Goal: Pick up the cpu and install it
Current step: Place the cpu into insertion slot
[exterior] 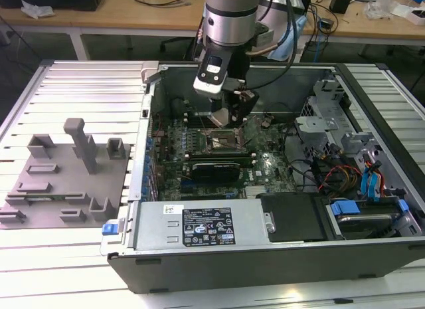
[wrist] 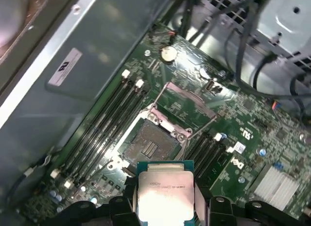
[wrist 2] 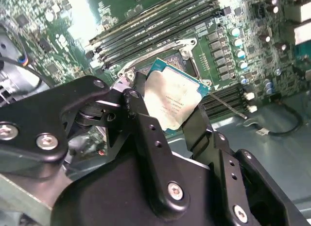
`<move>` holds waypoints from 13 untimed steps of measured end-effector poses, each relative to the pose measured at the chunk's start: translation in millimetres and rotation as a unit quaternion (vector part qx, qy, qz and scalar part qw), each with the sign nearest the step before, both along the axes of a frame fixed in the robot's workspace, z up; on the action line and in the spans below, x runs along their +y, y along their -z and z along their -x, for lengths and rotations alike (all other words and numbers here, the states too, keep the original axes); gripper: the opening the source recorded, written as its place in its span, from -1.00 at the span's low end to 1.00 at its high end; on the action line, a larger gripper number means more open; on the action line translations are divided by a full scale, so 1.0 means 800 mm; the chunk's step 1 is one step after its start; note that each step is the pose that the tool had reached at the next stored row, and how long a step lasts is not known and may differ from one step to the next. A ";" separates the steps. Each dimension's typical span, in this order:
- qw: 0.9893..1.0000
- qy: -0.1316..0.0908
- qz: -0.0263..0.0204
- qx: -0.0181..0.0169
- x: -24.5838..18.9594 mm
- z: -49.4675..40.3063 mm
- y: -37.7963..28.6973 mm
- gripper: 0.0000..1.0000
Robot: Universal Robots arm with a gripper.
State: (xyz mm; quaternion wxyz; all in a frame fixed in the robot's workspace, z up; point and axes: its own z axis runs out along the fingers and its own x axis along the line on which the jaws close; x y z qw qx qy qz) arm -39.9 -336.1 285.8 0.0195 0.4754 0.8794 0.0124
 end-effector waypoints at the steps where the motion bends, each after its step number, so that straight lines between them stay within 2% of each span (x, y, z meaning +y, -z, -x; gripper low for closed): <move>1: 1.000 0.010 0.000 0.000 0.0000 0.000 0.0001 0.09; 4: 0.999 0.041 0.000 0.000 0.0000 0.000 0.0003 0.09; 5: 0.998 0.061 0.000 0.000 0.0000 0.000 0.0006 0.09; 7: 0.996 0.094 0.000 0.000 0.0000 0.000 0.0011 0.09; 10: 0.990 0.142 0.000 0.000 0.0000 0.000 0.0023 0.09; 13: 0.985 0.171 0.000 0.000 0.0000 0.000 0.0030 0.09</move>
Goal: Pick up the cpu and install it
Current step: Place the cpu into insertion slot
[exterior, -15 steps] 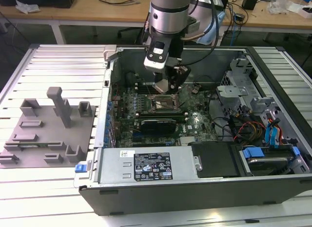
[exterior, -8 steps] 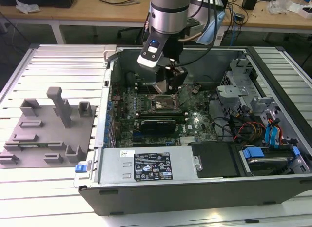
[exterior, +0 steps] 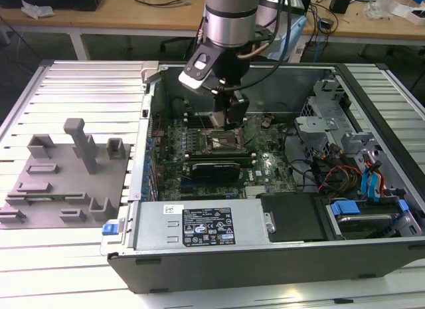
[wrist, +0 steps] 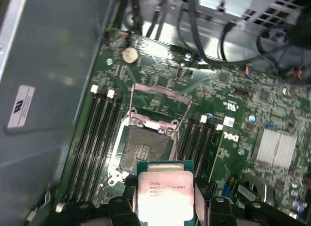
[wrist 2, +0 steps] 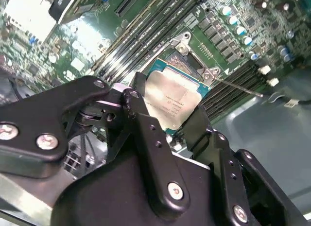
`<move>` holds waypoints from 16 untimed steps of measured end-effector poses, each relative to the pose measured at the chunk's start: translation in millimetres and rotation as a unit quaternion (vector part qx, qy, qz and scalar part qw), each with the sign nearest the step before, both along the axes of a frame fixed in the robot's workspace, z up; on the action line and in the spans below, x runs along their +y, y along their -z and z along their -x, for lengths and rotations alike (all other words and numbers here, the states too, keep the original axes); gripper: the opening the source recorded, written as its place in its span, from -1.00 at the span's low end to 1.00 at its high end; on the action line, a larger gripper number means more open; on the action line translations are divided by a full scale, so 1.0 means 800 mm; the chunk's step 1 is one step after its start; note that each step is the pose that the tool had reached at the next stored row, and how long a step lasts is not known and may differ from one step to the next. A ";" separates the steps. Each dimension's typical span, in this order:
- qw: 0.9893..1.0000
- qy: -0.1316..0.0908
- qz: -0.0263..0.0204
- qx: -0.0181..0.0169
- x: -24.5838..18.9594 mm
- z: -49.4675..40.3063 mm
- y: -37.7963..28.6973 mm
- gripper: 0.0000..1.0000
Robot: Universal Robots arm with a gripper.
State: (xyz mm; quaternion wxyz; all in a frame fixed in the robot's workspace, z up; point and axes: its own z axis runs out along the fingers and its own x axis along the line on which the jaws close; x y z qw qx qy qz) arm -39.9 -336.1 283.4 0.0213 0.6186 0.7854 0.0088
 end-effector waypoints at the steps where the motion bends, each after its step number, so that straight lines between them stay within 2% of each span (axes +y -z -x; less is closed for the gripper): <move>1: 1.000 0.014 0.000 0.000 0.0000 0.000 0.0004 0.09; 3: 0.999 0.050 0.000 0.000 0.0000 0.000 0.0013 0.09; 5: 0.997 0.076 0.000 0.000 0.0000 0.000 0.0019 0.09; 7: 0.997 0.077 0.000 0.000 0.0001 0.000 0.0036 0.09; 8: 0.997 0.078 0.000 0.000 0.0000 -0.002 0.0235 0.09; 9: 0.997 0.079 0.000 0.000 0.0078 -0.010 0.0344 0.09; 10: 0.997 0.079 0.000 0.000 0.0112 -0.010 0.0350 0.09; 12: 0.997 0.079 0.000 0.000 0.0146 -0.010 0.0368 0.09; 16: 0.996 0.086 0.000 0.000 0.0153 -0.011 0.0437 0.09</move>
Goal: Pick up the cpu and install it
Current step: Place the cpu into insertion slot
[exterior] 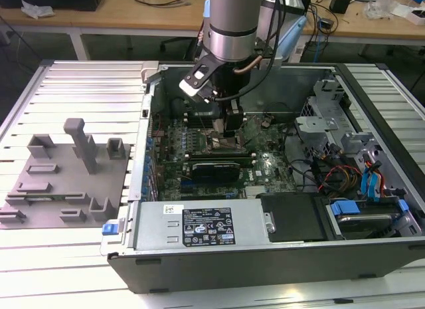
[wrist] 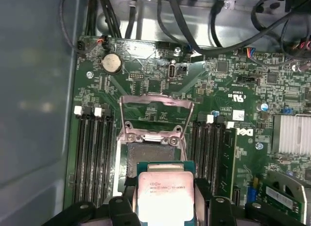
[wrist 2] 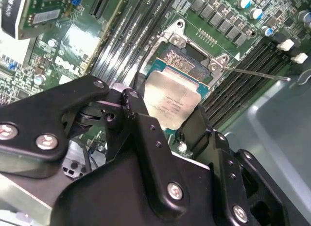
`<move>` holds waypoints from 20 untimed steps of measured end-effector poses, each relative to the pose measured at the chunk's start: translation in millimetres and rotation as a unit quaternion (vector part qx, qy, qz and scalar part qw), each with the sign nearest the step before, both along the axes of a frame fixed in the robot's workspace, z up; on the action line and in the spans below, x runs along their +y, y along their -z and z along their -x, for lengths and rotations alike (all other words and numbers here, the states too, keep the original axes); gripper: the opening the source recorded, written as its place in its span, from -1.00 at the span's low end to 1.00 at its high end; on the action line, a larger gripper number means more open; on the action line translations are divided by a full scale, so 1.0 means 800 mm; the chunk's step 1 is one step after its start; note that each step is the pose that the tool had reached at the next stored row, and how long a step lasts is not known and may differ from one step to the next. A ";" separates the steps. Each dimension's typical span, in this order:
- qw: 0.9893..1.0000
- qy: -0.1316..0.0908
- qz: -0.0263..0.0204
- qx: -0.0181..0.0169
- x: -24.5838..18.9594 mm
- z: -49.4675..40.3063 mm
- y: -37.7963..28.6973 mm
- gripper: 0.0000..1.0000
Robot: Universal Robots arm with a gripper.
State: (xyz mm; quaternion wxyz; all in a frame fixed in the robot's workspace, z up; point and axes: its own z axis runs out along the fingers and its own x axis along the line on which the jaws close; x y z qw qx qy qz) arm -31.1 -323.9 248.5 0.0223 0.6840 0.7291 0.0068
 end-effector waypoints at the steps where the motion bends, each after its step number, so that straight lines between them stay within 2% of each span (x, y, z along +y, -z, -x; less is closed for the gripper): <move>1: 1.000 0.003 0.000 0.000 0.0000 0.000 0.0022 0.09; 5: 1.000 0.016 0.000 0.000 0.0001 -0.003 0.0101 0.09; 8: 1.000 0.017 0.000 0.000 0.0016 -0.004 0.0158 0.09; 14: 1.000 0.017 0.004 0.000 0.0047 -0.005 0.0279 0.09; 16: 1.000 0.017 0.005 0.000 0.0077 -0.005 0.0313 0.09; 17: 1.000 0.017 0.006 0.000 0.0103 -0.005 0.0329 0.09; 19: 1.000 0.017 0.013 0.000 0.0129 -0.005 0.0384 0.09; 20: 1.000 0.017 0.014 0.000 0.0136 -0.005 0.0401 0.09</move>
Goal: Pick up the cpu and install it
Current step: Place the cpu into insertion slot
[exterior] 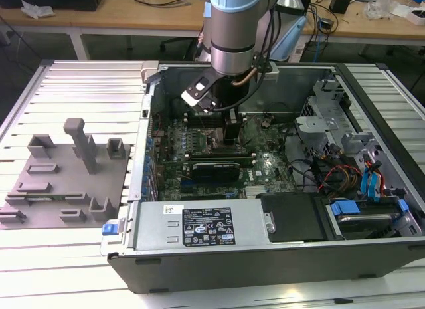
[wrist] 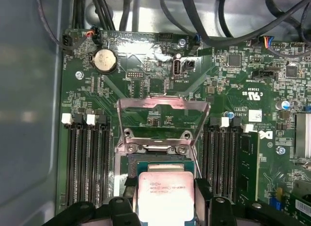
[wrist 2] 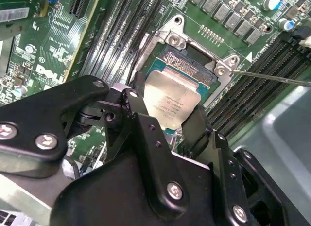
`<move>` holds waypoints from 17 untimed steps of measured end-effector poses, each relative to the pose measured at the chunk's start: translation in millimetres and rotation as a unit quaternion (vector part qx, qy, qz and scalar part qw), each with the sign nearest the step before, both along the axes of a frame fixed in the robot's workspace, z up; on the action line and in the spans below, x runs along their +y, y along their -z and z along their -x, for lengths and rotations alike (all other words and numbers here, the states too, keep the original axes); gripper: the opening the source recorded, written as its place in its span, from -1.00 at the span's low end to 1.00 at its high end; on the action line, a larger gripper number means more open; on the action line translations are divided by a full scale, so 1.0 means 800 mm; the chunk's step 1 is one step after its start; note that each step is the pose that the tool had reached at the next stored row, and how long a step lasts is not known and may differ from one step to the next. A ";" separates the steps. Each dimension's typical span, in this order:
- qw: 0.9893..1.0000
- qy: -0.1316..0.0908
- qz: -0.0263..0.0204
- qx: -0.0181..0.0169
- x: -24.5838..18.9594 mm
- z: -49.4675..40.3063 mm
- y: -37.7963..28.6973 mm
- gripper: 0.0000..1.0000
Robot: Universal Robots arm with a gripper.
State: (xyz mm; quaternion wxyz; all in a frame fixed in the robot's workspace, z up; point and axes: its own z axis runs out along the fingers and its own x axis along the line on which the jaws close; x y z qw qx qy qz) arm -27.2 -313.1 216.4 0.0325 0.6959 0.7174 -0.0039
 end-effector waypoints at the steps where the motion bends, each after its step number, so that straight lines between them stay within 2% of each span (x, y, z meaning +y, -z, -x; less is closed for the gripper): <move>1: 1.000 0.000 0.002 0.000 0.0012 0.000 0.0019 0.09; 2: 1.000 0.000 0.005 0.000 0.0036 0.000 0.0036 0.09; 6: 1.000 0.000 0.008 0.000 0.0094 0.000 0.0054 0.09; 8: 1.000 0.003 0.015 0.000 0.0103 0.002 0.0103 0.09; 13: 1.000 0.005 0.018 0.000 0.0119 0.005 0.0150 0.09; 17: 1.000 0.007 0.019 0.000 0.0151 0.005 0.0182 0.09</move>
